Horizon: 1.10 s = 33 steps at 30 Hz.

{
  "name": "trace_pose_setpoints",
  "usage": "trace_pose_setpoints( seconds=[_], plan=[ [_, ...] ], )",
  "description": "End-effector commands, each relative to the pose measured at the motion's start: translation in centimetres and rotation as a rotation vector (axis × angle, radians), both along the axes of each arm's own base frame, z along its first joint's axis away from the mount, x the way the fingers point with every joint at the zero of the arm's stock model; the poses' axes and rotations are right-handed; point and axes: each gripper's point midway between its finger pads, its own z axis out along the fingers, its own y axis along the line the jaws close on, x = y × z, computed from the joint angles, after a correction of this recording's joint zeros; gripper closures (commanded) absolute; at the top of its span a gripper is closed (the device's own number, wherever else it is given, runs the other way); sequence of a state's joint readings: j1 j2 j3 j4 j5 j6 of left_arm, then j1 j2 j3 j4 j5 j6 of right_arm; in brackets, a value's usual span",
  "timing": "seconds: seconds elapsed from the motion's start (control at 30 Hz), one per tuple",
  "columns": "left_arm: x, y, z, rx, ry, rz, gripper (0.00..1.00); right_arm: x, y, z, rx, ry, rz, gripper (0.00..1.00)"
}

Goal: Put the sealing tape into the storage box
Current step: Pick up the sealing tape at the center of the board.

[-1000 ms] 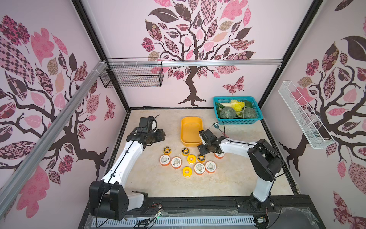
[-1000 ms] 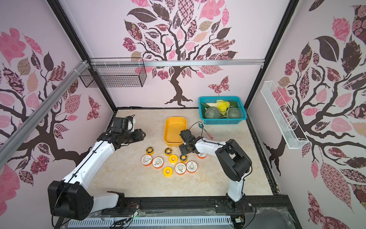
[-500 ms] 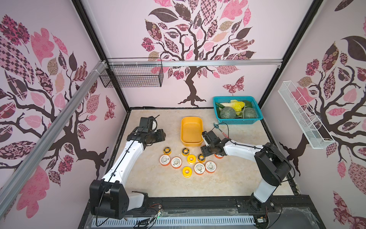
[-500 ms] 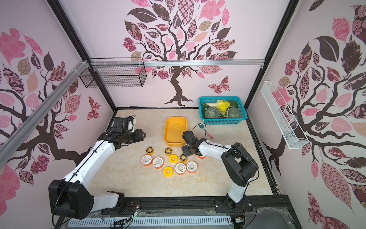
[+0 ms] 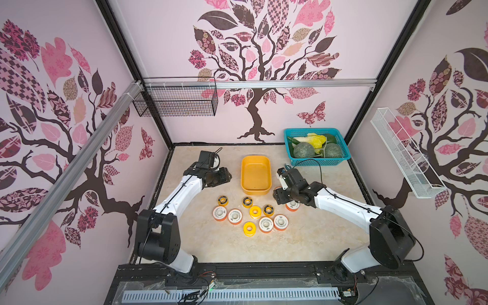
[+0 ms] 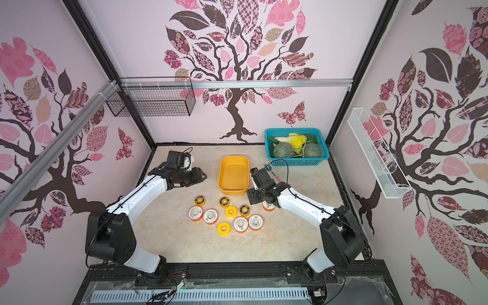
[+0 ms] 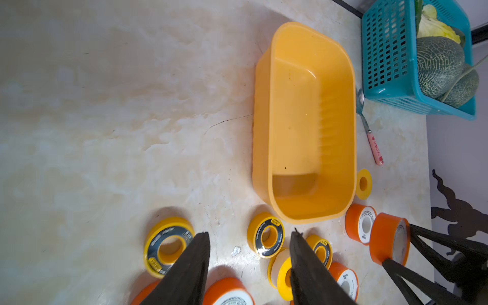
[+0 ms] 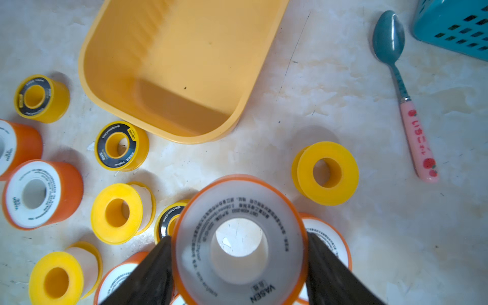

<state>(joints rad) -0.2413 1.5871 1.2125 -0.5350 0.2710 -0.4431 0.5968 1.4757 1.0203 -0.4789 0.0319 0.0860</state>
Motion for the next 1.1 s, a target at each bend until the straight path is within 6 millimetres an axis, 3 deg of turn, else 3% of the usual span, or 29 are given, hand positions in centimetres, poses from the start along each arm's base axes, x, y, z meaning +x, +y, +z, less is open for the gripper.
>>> trace_pose_setpoints(
  seconds=[0.0,0.2,0.4,0.63,0.8,1.07],
  plan=[
    [3.1,-1.7,0.2,0.007,-0.072,0.0,0.5,0.2,0.2,2.9,0.092,0.008,0.022,0.27],
    [6.5,-3.4,-3.2,0.014,-0.069,-0.043,0.56,1.8,0.3,4.6,0.096,0.006,0.024,0.27],
    [7.8,-4.5,-4.7,-0.005,-0.064,-0.071,0.66,3.8,1.6,5.4,0.094,0.01,0.052,0.27],
    [7.4,-5.6,-5.6,-0.041,-0.041,-0.11,0.74,6.8,4.0,5.3,0.098,0.032,0.09,0.27],
    [7.0,-6.5,-6.2,-0.062,-0.033,-0.14,0.74,8.3,5.1,4.6,0.098,0.044,0.1,0.27],
    [6.8,-6.2,-7.7,-0.015,0.001,-0.127,0.79,10.2,6.1,3.8,0.079,0.052,0.107,0.27]
  ],
)
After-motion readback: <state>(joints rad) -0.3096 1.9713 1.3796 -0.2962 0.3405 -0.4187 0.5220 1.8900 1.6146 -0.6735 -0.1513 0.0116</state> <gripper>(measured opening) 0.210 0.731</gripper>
